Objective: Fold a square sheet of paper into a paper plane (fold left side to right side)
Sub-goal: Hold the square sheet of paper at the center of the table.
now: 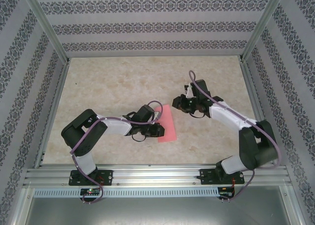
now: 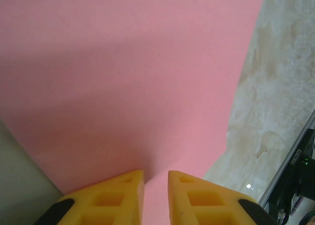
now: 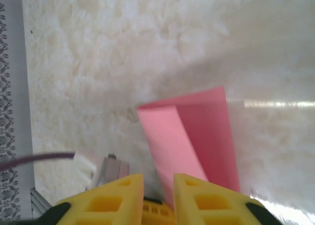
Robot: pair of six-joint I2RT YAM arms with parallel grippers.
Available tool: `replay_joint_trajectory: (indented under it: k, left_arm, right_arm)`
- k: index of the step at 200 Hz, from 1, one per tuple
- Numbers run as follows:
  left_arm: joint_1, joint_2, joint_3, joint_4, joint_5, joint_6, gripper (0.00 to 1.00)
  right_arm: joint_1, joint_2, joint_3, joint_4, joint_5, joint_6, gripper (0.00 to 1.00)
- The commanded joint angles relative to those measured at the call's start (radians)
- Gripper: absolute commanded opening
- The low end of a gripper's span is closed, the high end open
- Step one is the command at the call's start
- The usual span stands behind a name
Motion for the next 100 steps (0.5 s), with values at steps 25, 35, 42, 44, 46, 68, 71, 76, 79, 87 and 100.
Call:
replay_joint_trajectory:
  k: [25, 35, 42, 44, 46, 68, 71, 76, 79, 87, 100]
  left_arm:
    - [-0.005, 0.023, 0.009, -0.045, -0.04, -0.005, 0.21]
    - [-0.005, 0.022, 0.01, -0.049, -0.044, -0.005, 0.21]
    - [-0.005, 0.021, 0.012, -0.051, -0.045, -0.005, 0.21]
    - [-0.005, 0.022, 0.012, -0.051, -0.045, -0.005, 0.21]
    - [-0.005, 0.021, 0.012, -0.051, -0.045, -0.005, 0.21]
    - [-0.005, 0.02, 0.015, -0.054, -0.047, -0.005, 0.21]
    - [-0.005, 0.02, 0.016, -0.056, -0.047, -0.005, 0.21]
    - [-0.005, 0.02, 0.017, -0.057, -0.047, -0.005, 0.21]
    - [-0.005, 0.02, 0.018, -0.058, -0.047, -0.005, 0.21]
    - [-0.005, 0.02, 0.021, -0.06, -0.048, -0.004, 0.21]
    - [-0.005, 0.019, 0.028, -0.069, -0.047, -0.001, 0.21]
  right_arm:
    - [0.096, -0.131, -0.222, -0.028, -0.017, 0.074, 0.16]
    - [0.126, -0.134, -0.251, -0.004, -0.017, 0.1, 0.13]
    - [0.142, -0.13, -0.269, 0.013, -0.01, 0.116, 0.12]
    - [0.146, -0.127, -0.273, 0.017, -0.007, 0.12, 0.11]
    - [0.15, -0.124, -0.276, 0.022, -0.004, 0.124, 0.11]
    - [0.185, -0.069, -0.298, 0.067, 0.009, 0.145, 0.1]
    - [0.19, -0.06, -0.297, 0.073, 0.009, 0.147, 0.1]
    - [0.197, -0.046, -0.293, 0.079, 0.015, 0.148, 0.1]
    - [0.203, -0.037, -0.289, 0.081, 0.018, 0.149, 0.1]
    - [0.213, -0.015, -0.277, 0.084, 0.027, 0.148, 0.1]
    - [0.228, 0.019, -0.259, 0.081, 0.043, 0.142, 0.1]
